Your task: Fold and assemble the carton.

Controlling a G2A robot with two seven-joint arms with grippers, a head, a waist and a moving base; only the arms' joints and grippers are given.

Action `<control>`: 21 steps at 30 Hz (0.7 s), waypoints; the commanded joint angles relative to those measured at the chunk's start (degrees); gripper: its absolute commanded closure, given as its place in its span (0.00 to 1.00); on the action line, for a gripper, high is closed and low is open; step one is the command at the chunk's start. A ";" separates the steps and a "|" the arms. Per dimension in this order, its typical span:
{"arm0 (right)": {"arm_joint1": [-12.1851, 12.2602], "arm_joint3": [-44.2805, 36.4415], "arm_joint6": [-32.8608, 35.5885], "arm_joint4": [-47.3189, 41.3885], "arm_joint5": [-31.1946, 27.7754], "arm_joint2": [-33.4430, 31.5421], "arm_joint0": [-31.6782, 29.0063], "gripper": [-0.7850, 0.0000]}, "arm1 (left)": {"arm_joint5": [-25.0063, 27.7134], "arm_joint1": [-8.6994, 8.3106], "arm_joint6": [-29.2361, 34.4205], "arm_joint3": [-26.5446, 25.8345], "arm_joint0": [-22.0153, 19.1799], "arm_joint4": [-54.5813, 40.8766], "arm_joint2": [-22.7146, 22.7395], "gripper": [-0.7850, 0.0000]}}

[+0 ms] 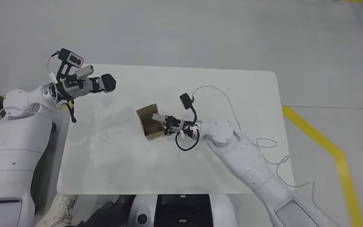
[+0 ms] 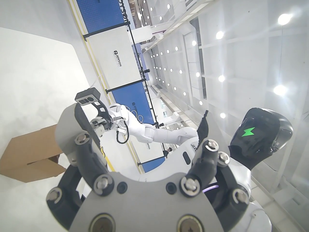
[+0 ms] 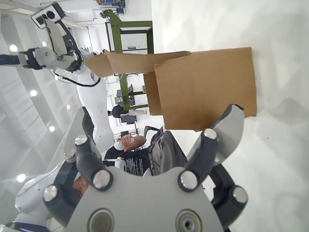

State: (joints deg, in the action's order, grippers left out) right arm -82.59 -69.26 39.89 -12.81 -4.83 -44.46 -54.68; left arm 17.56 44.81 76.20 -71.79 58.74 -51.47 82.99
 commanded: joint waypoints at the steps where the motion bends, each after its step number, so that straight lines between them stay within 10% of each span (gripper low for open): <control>1: 0.06 -0.85 1.01 0.68 0.00 0.41 -0.67 0.00 | 0.01 0.07 -0.08 -0.22 0.21 0.16 0.19 0.00; 21: 3.98 -17.50 6.55 15.34 -4.98 -4.29 -8.97 0.00 | -0.88 0.62 -0.43 -1.44 1.46 1.17 1.84 0.00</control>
State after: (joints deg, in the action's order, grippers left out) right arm -78.94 -86.21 45.83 1.56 -9.16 -47.79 -63.65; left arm 16.69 45.38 75.77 -73.23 60.23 -50.25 84.81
